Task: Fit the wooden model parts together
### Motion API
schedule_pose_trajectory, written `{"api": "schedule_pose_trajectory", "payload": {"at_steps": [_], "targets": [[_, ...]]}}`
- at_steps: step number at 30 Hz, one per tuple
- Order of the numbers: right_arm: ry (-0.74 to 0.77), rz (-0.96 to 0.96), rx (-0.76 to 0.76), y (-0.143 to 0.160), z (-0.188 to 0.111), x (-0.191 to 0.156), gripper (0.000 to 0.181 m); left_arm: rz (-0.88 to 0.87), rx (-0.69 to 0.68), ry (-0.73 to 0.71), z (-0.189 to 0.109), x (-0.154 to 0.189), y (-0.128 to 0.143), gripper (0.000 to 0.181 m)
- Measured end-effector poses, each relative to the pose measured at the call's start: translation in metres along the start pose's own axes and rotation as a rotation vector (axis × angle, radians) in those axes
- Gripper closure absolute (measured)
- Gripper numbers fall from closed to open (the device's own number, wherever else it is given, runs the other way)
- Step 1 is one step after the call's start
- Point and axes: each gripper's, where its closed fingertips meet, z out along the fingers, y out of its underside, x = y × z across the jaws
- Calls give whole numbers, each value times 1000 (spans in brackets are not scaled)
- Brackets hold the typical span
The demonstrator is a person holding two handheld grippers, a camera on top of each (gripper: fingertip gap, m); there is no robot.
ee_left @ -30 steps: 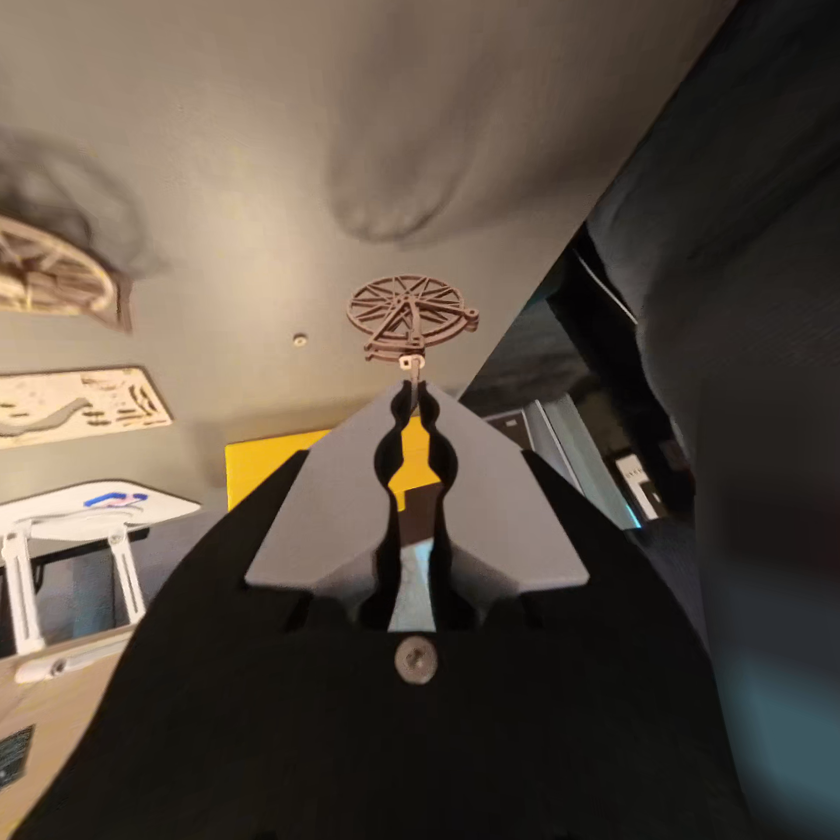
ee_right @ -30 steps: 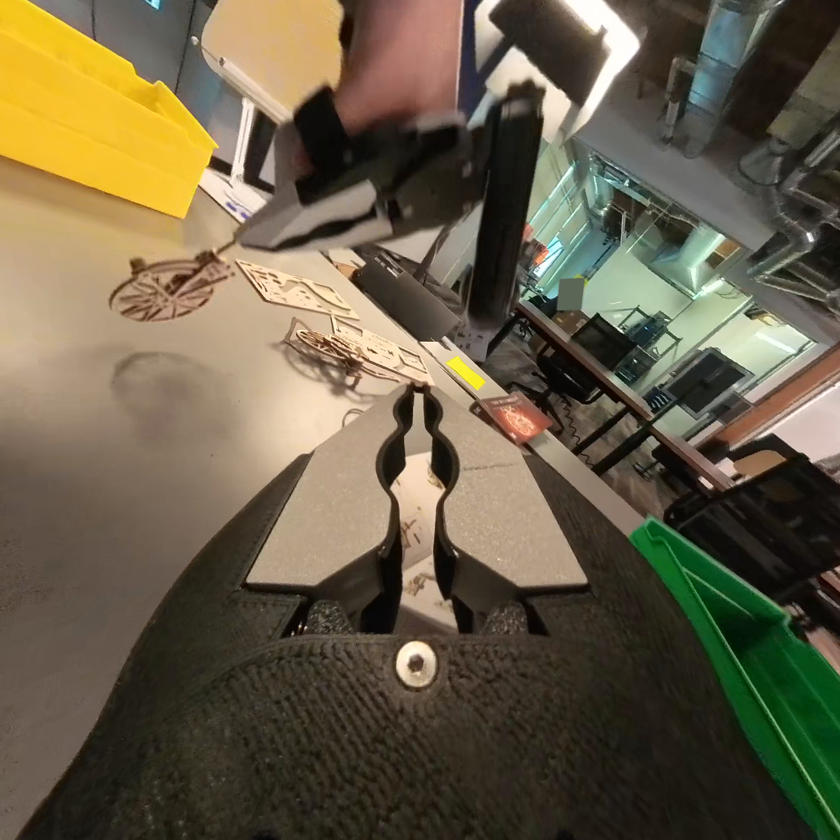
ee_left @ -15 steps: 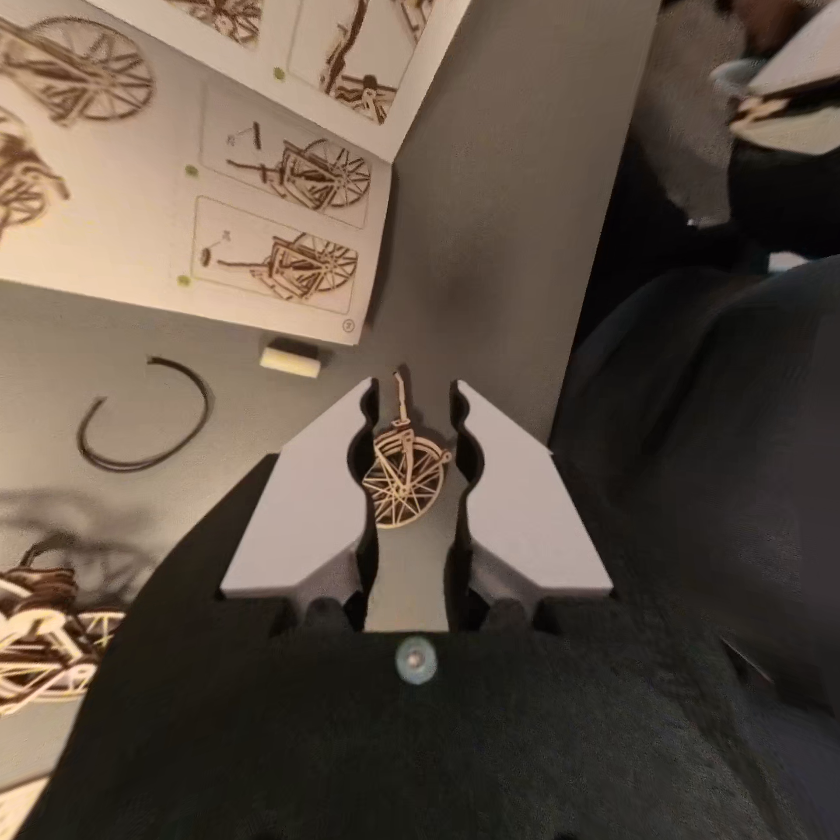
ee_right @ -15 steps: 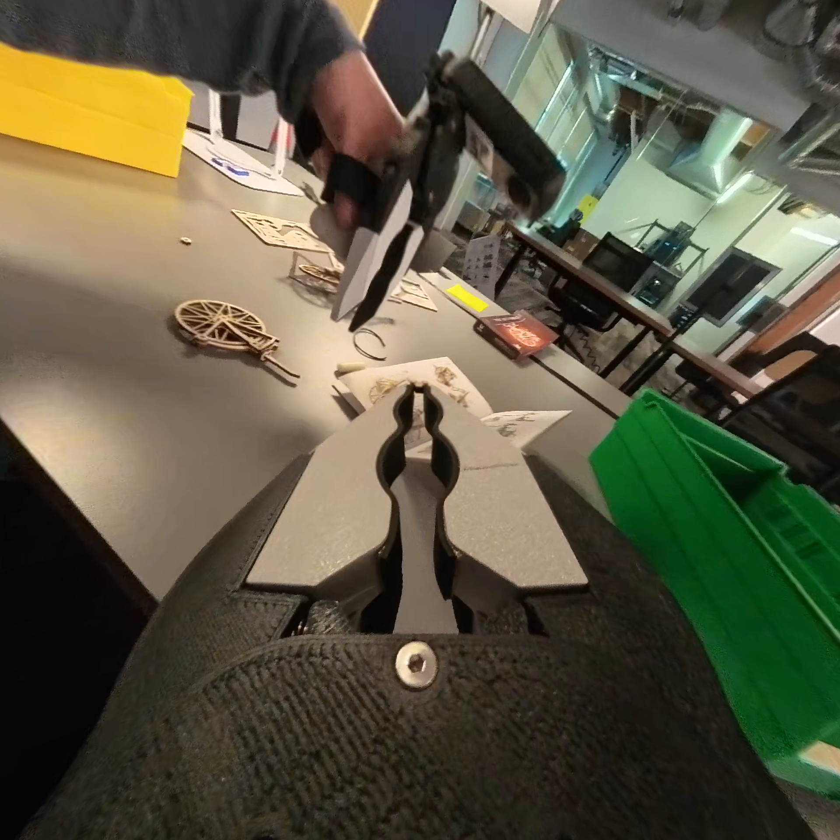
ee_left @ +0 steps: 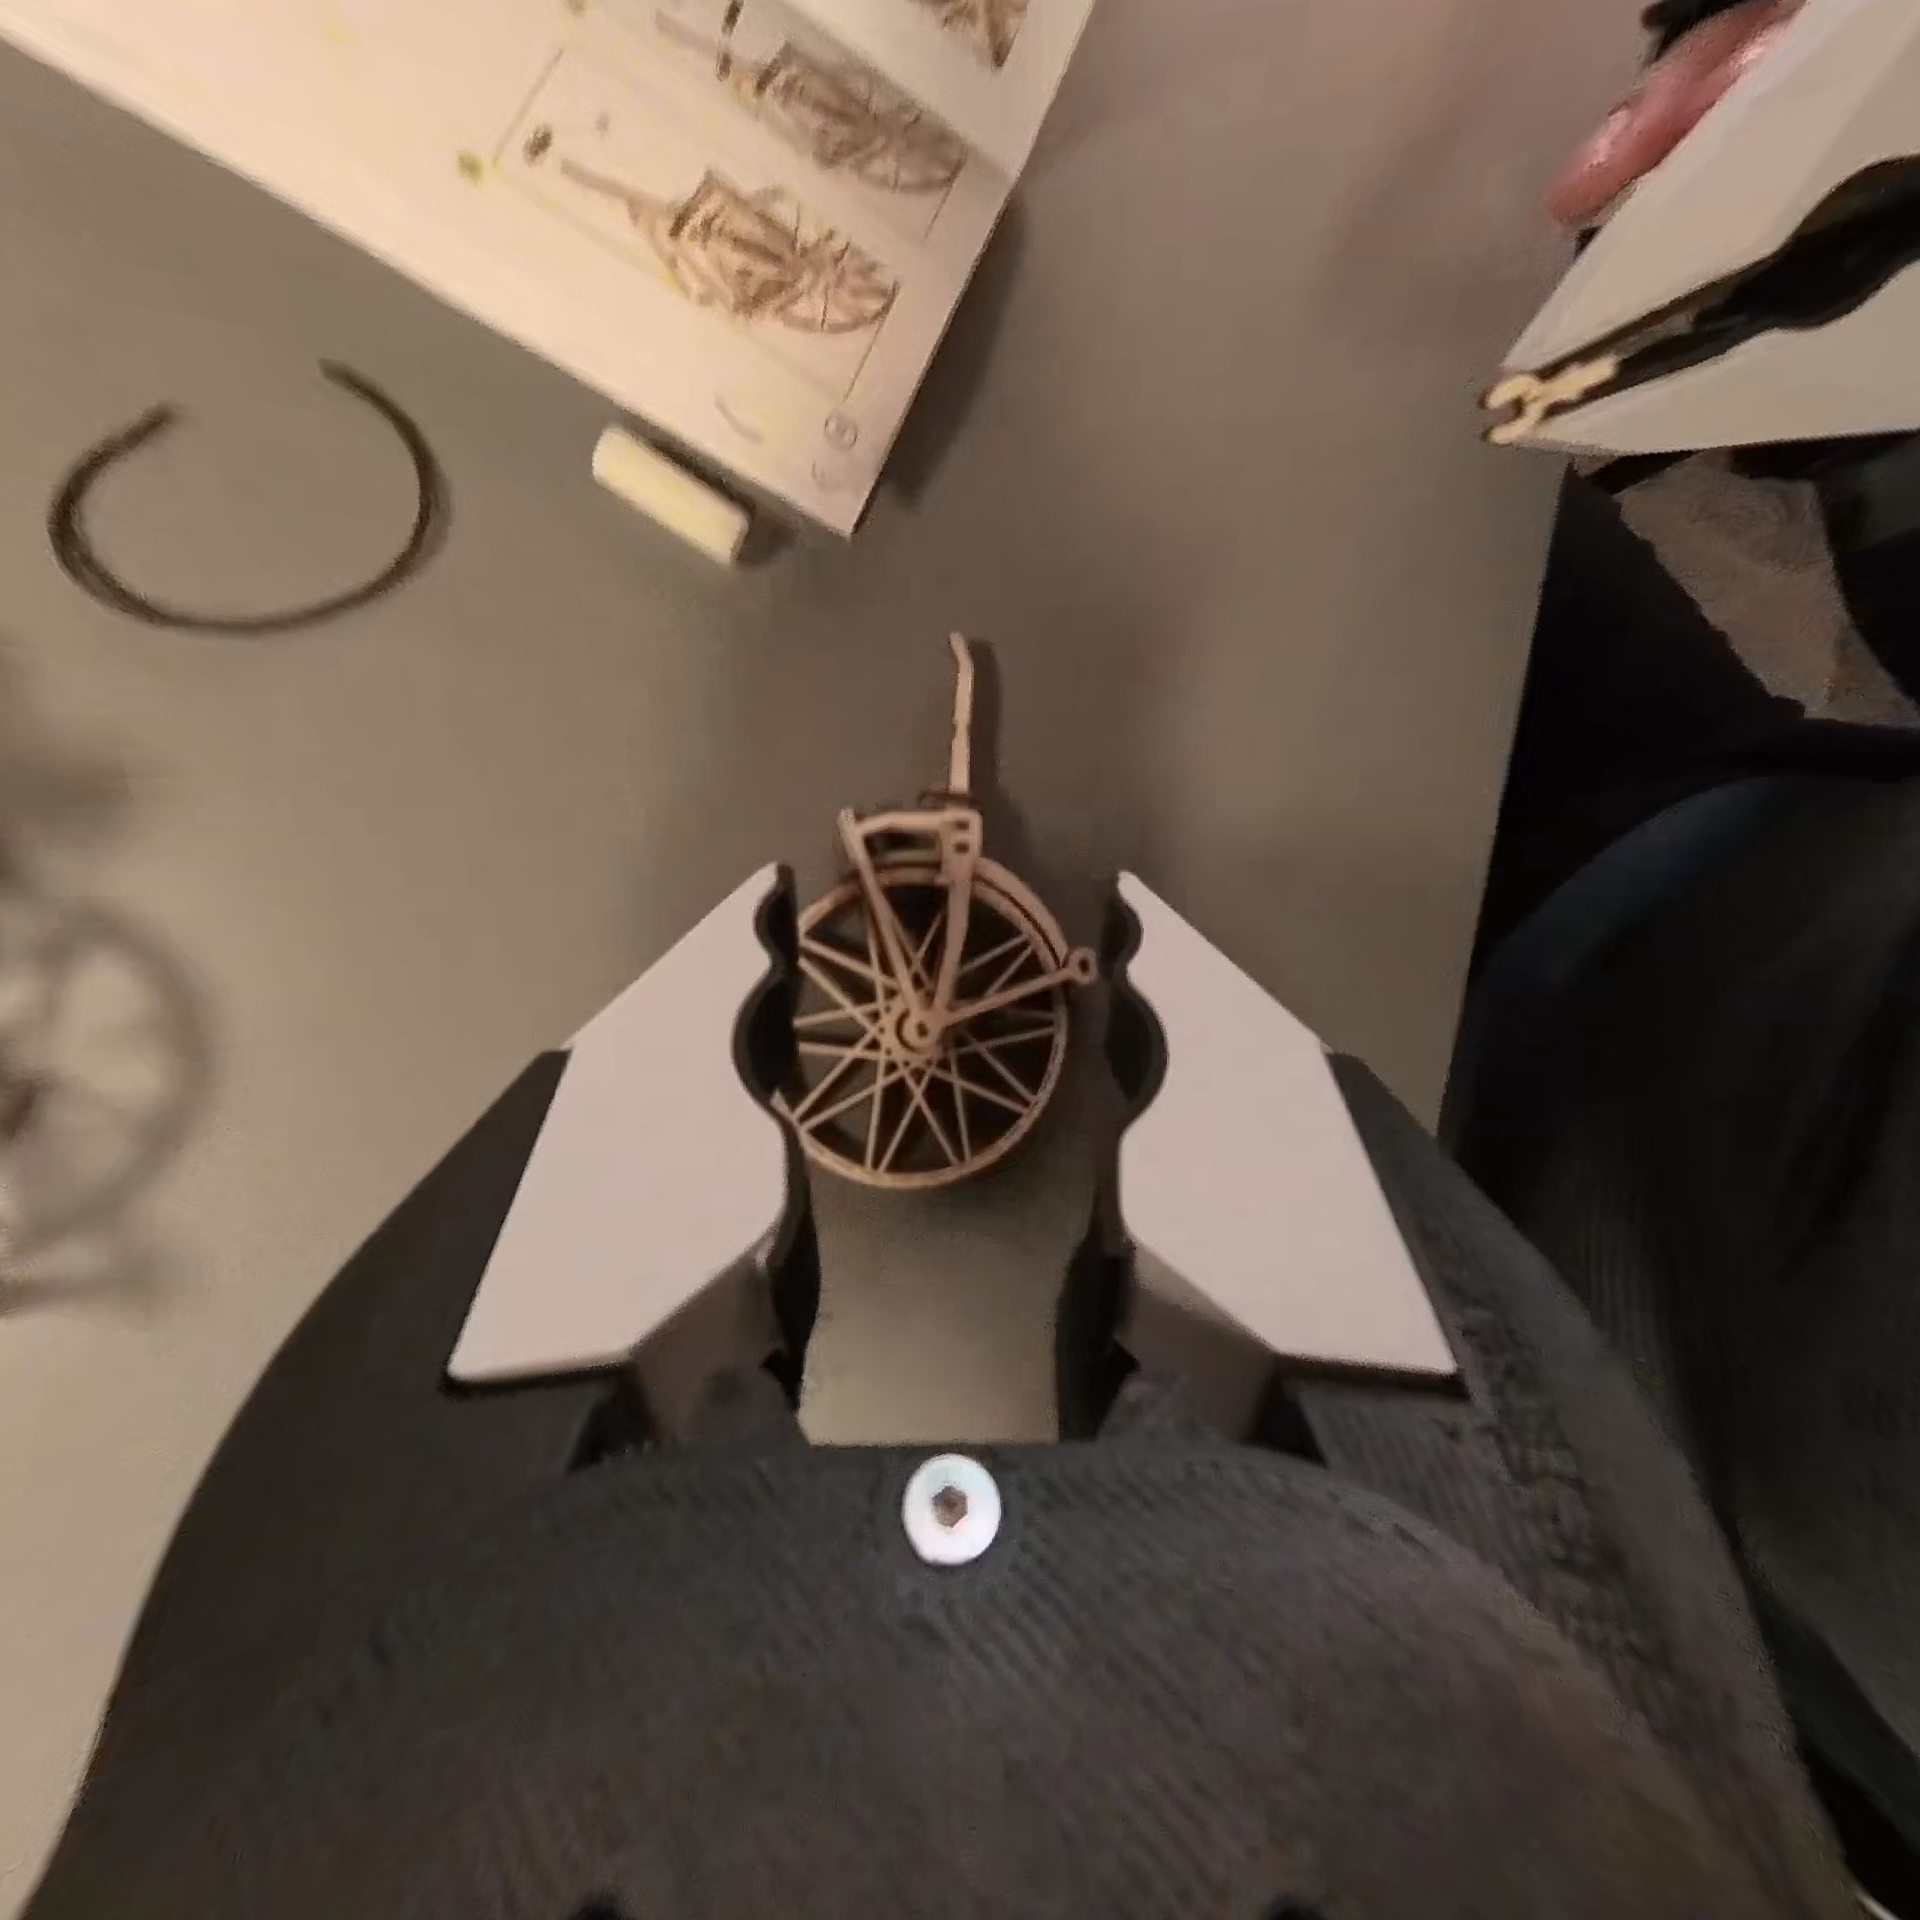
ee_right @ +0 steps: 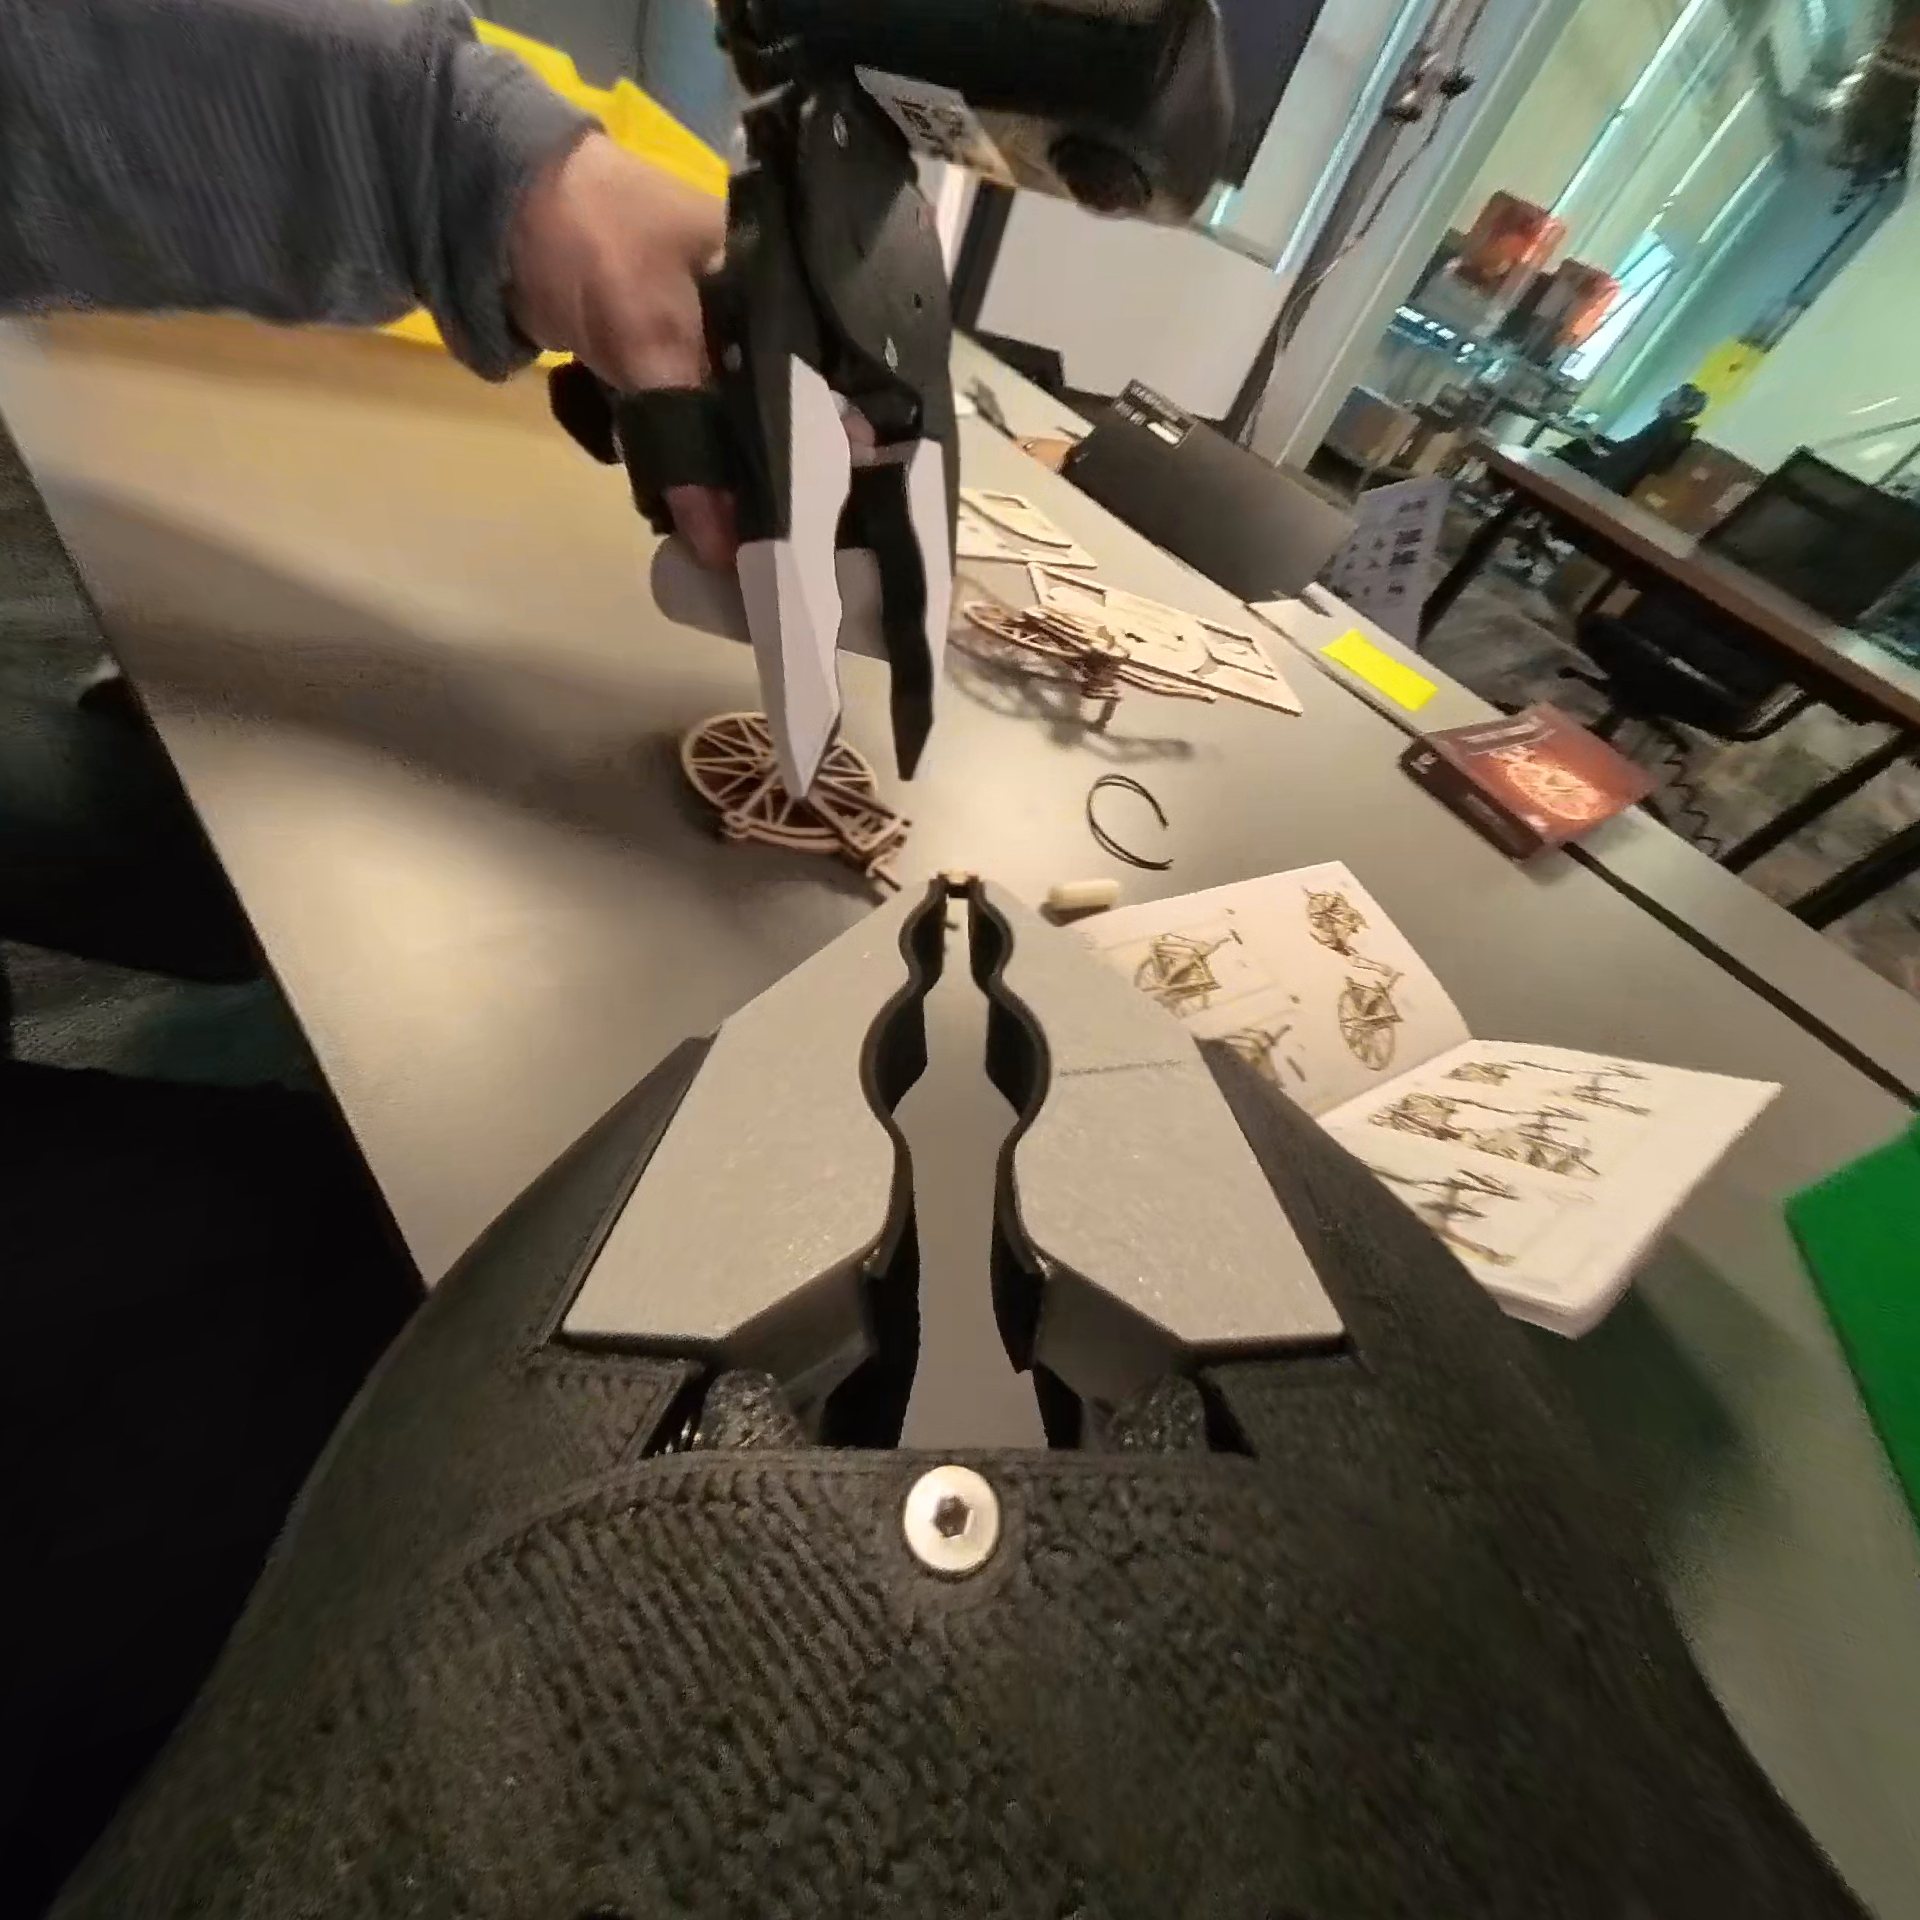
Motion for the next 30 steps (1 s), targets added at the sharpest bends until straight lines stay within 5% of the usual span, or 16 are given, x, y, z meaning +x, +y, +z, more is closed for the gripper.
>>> {"api": "schedule_pose_trajectory", "payload": {"at_steps": [6,13,18,25,30], "targets": [[-165,95,-236,32,21,-16,180,-61,44,72,0,6,11,104],[-283,144,-389,61,30,-17,180,11,26,-51,-2,8,25,91],[-336,127,-447,70,25,-20,176,68,16,-124,-1,3,32,111],[-291,198,-422,60,21,-8,128,53,44,-119,-2,3,34,145],[-282,511,-225,22,34,-8,141,5,153,-81,0,7,31,166]]}}
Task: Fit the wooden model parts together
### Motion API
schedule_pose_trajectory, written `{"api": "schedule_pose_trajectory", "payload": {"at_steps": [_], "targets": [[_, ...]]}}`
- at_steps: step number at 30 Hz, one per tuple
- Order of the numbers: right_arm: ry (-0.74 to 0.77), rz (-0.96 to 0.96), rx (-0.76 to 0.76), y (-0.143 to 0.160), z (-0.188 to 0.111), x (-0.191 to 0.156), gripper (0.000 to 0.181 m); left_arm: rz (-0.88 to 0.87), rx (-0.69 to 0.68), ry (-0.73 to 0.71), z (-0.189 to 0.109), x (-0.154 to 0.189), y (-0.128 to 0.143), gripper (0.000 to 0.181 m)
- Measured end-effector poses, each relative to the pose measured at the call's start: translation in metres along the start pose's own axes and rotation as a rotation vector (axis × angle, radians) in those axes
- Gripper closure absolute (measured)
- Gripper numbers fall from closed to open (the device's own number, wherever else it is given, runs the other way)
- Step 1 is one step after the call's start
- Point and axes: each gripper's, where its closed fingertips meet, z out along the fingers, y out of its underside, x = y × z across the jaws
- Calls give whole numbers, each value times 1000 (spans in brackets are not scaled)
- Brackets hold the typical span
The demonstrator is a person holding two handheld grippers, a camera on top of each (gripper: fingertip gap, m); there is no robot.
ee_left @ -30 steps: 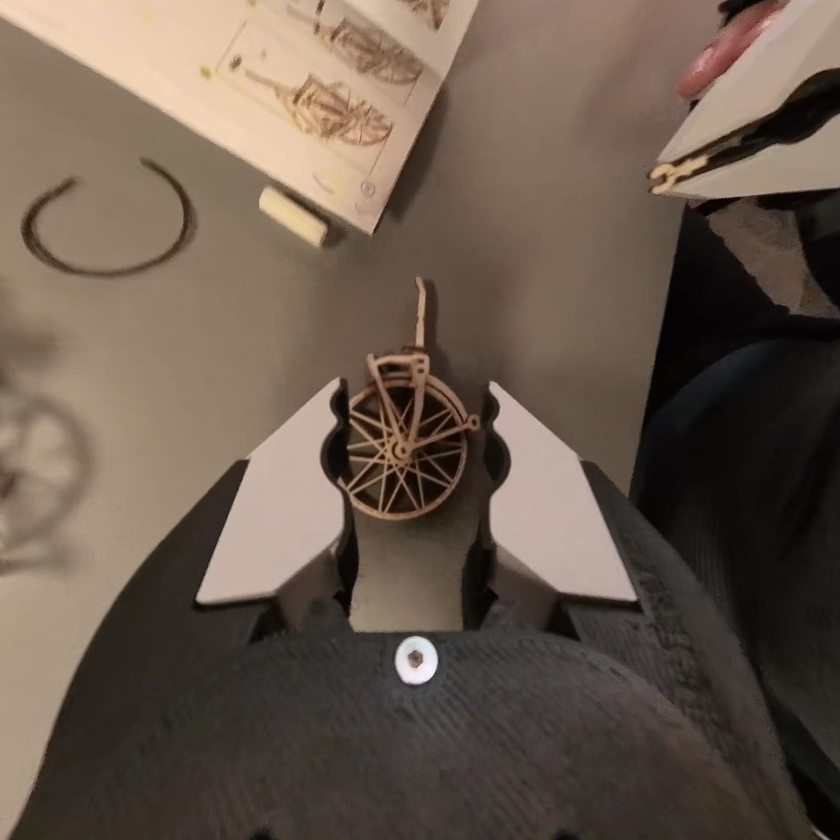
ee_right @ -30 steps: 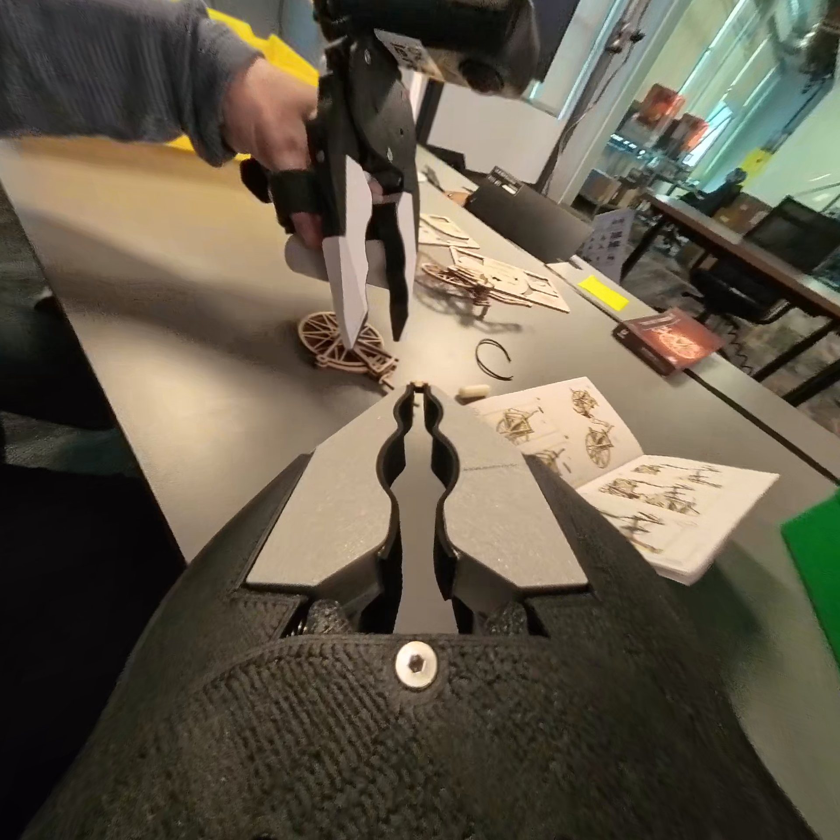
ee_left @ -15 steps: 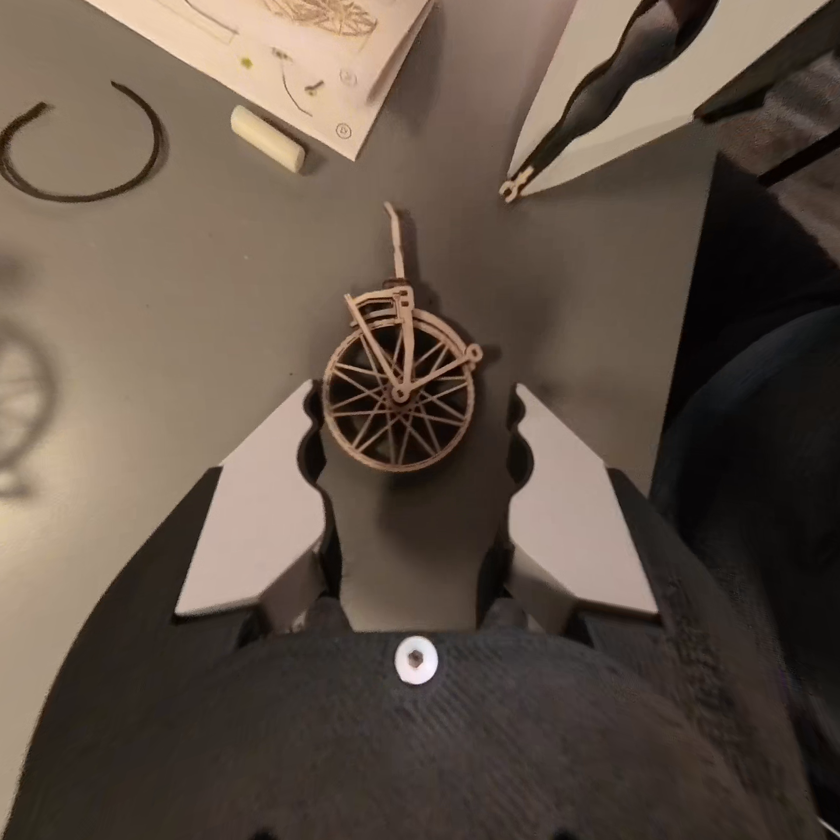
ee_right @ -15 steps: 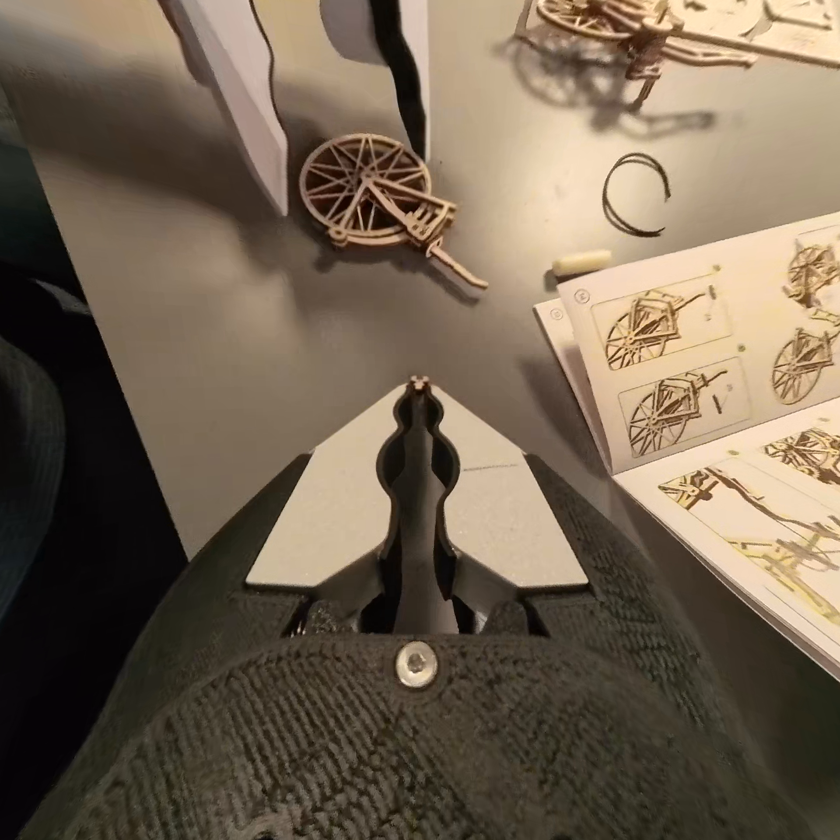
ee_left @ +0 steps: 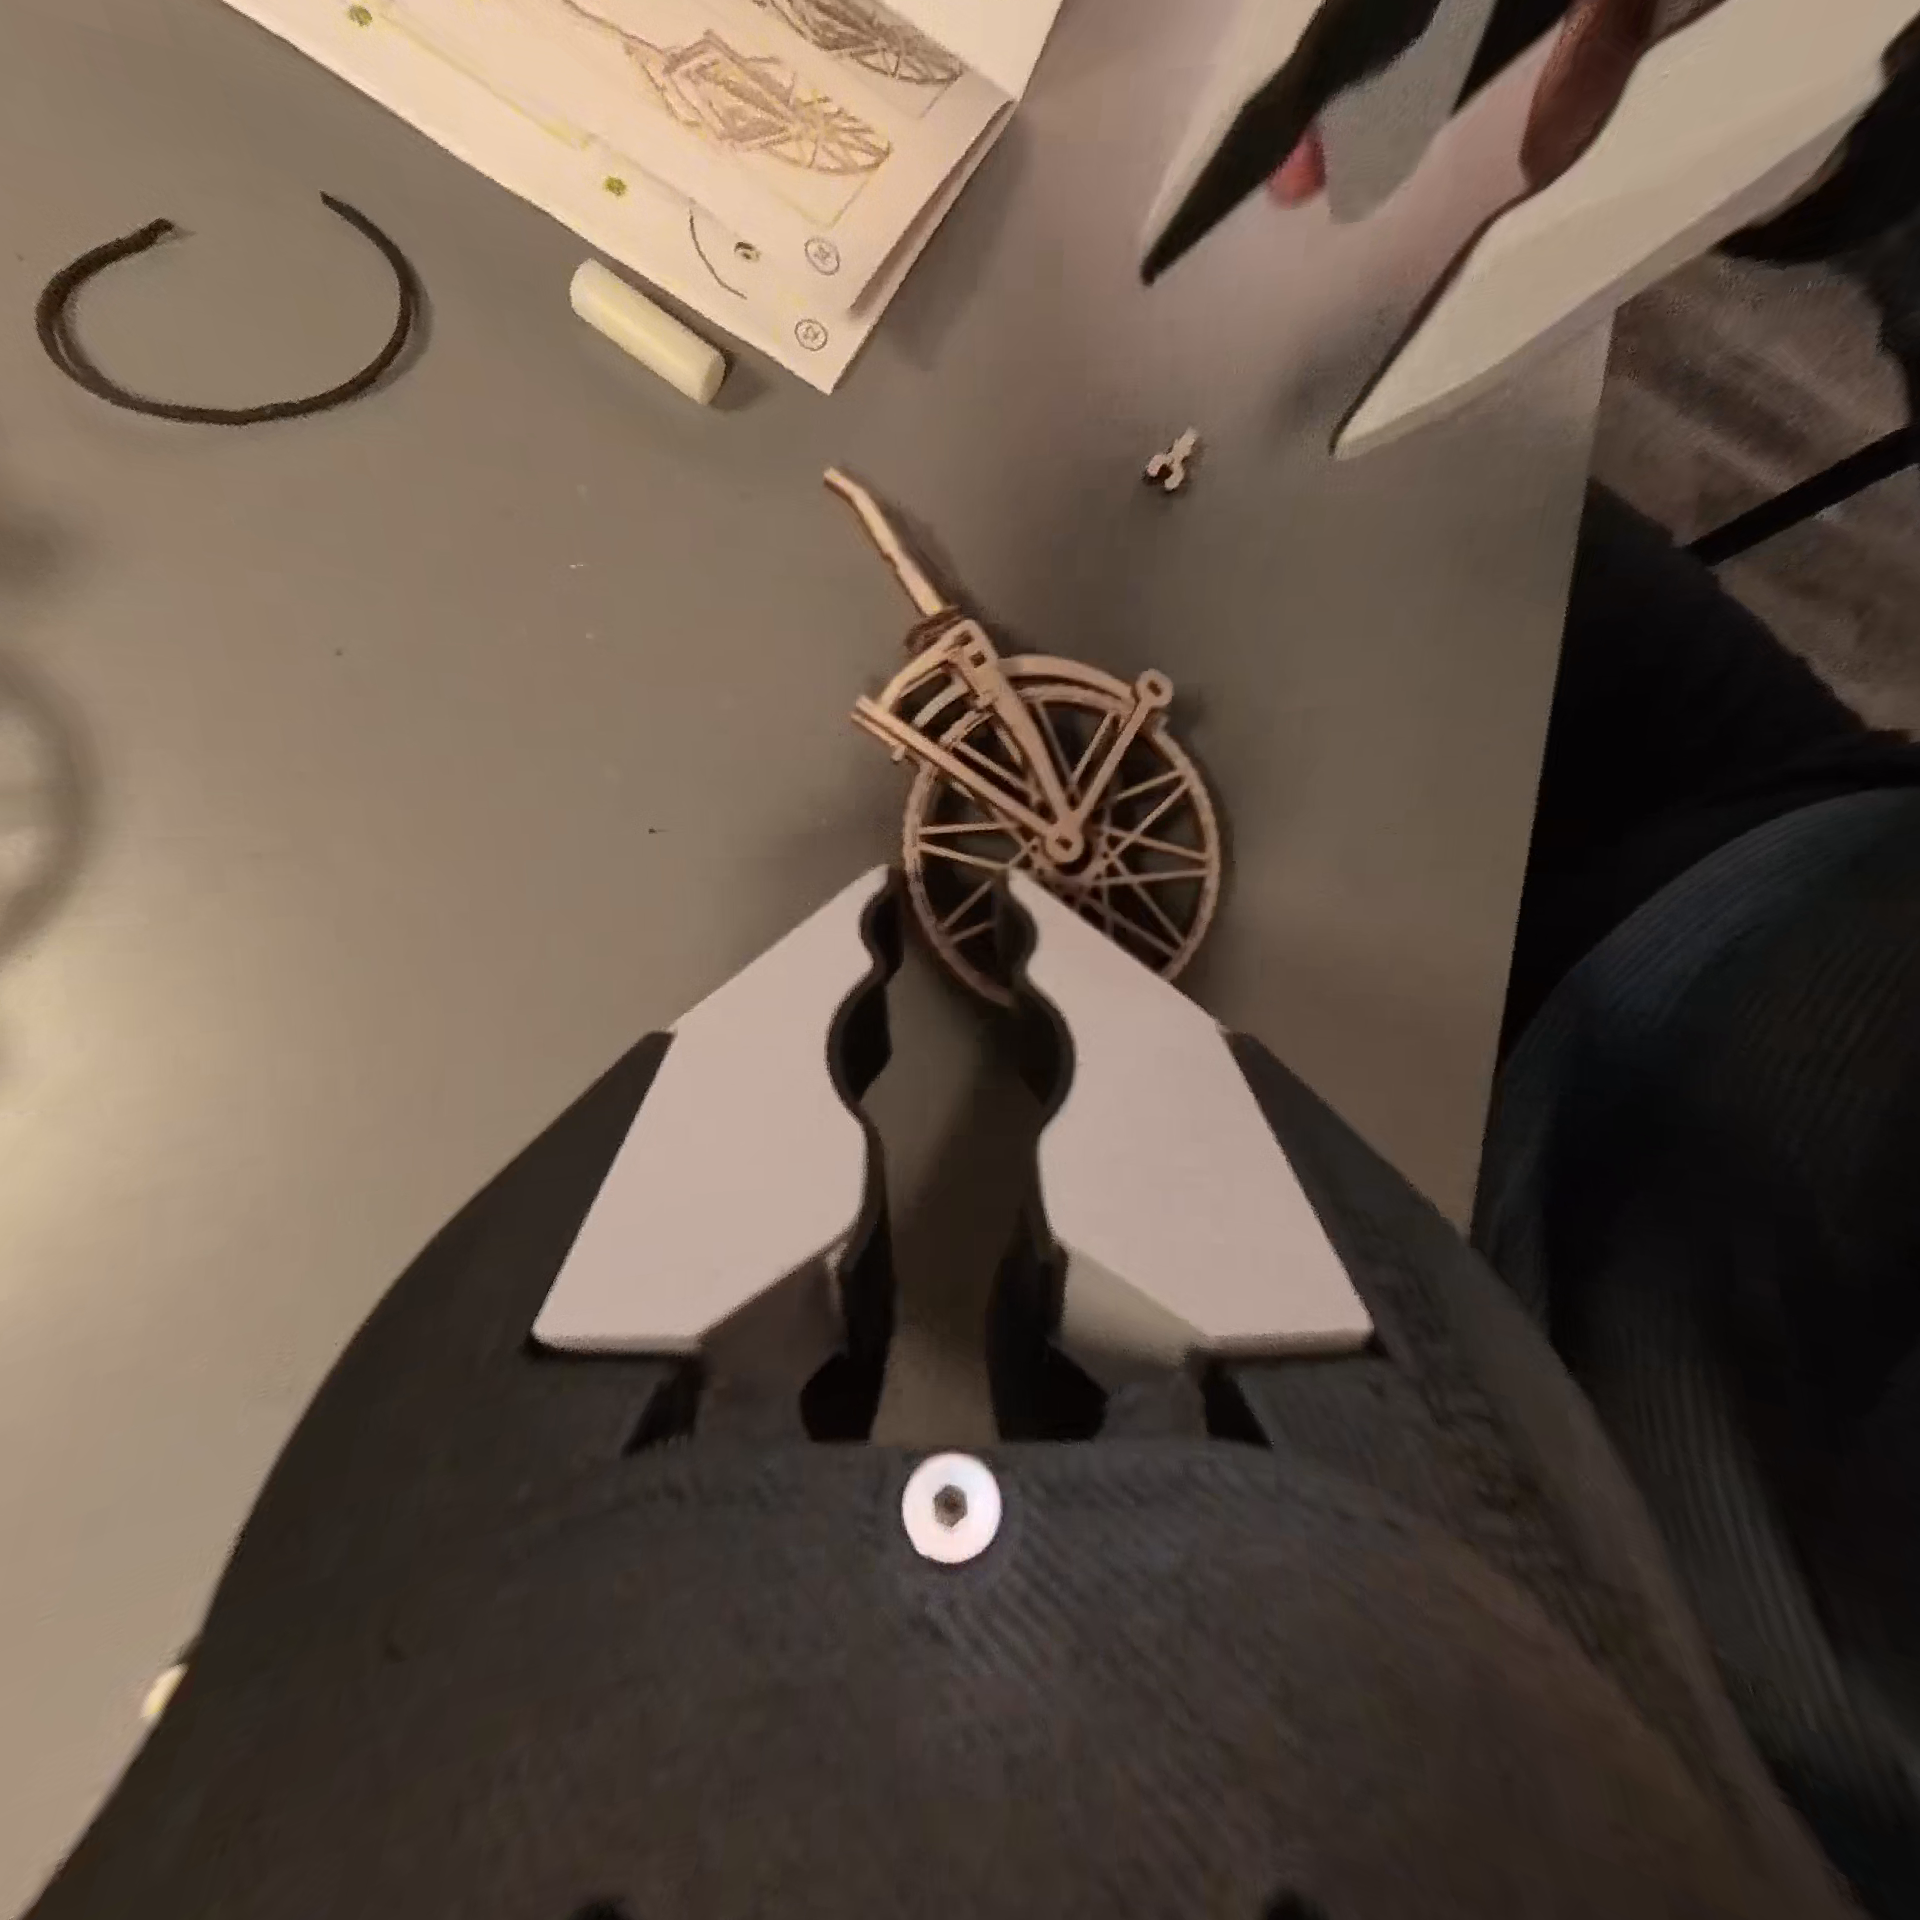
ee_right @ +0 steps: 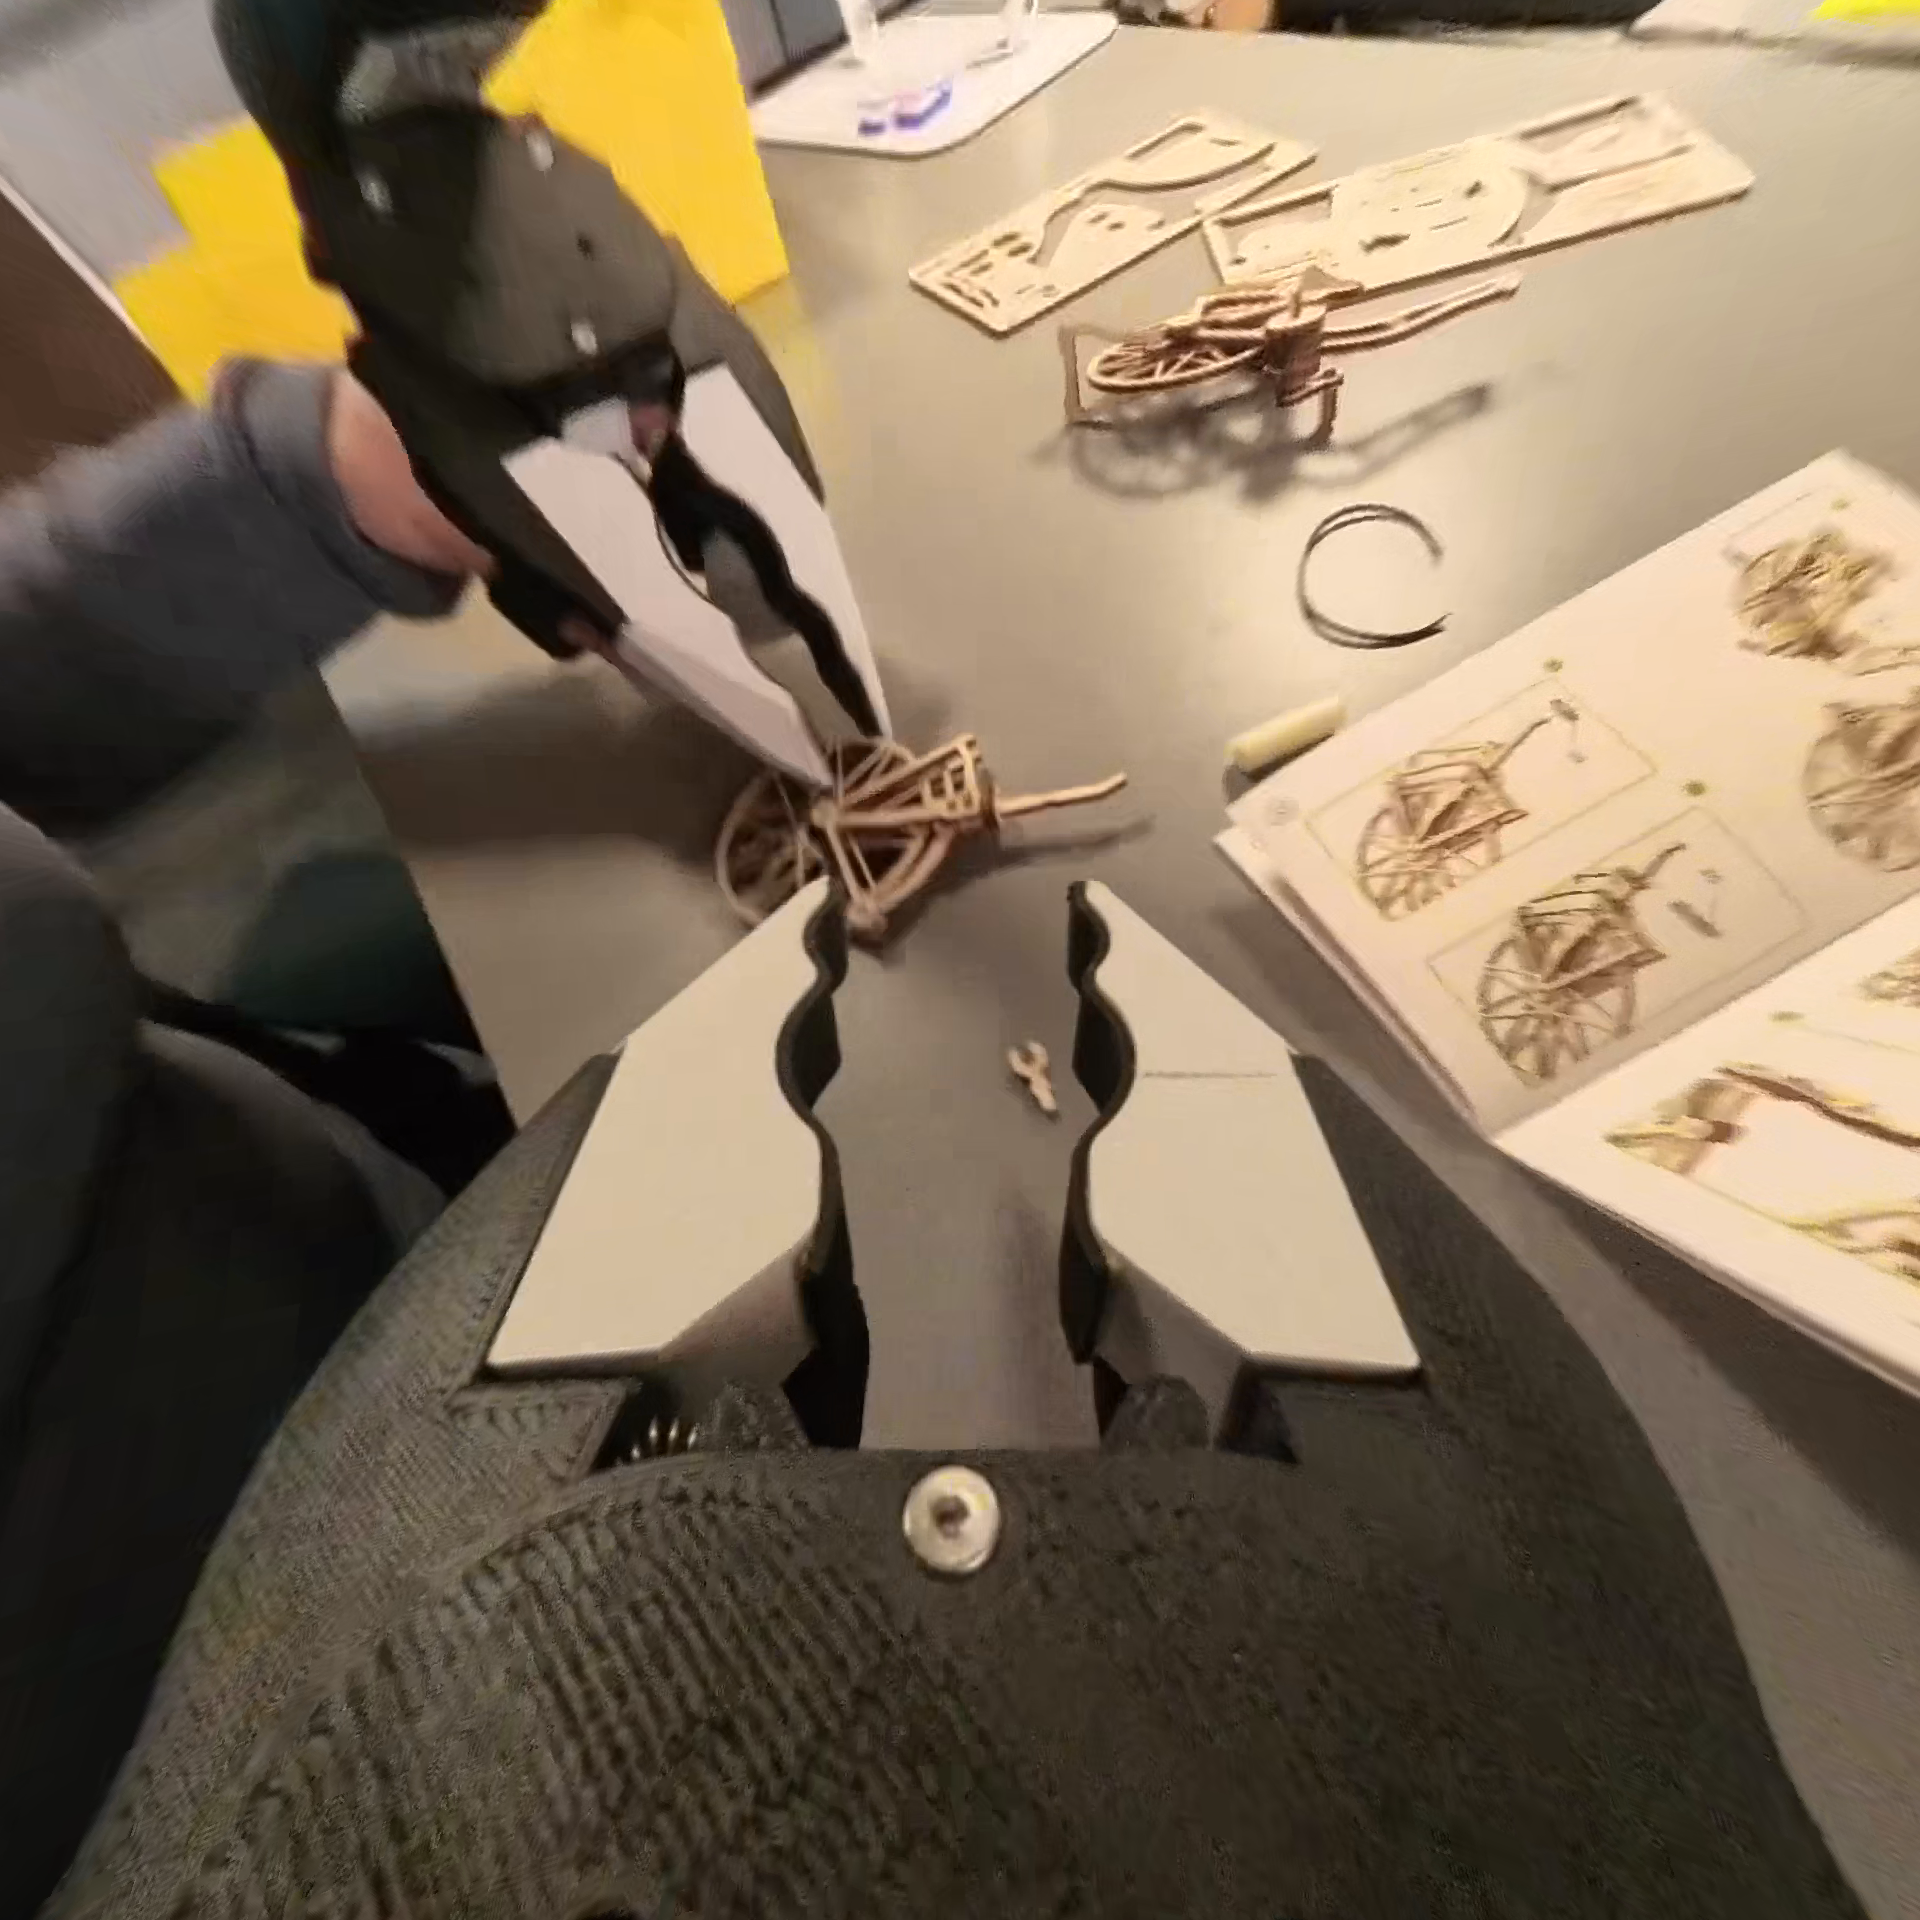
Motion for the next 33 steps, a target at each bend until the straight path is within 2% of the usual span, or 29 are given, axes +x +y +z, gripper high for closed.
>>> {"api": "schedule_pose_trajectory", "payload": {"at_steps": [3,7,13,15,20,25,31,33], "targets": [[-59,120,-26,2,15,-7,147,-1,52,9,0,3,0,166],[-69,181,-124,12,34,-9,152,13,131,-13,-2,4,-3,167],[-150,214,-124,8,52,-18,160,61,359,-47,-26,7,-27,171],[-137,222,-119,7,53,-15,162,65,376,-61,-28,5,-28,178],[-88,136,-186,13,56,-14,161,70,357,-59,-23,3,-22,178],[-181,189,-122,4,54,-22,177,87,419,-35,-30,7,-29,178],[-303,257,-1,-11,42,-29,181,41,491,16,-36,8,-34,176],[-316,256,16,-13,39,-30,181,5,533,59,-38,11,-39,160]]}}
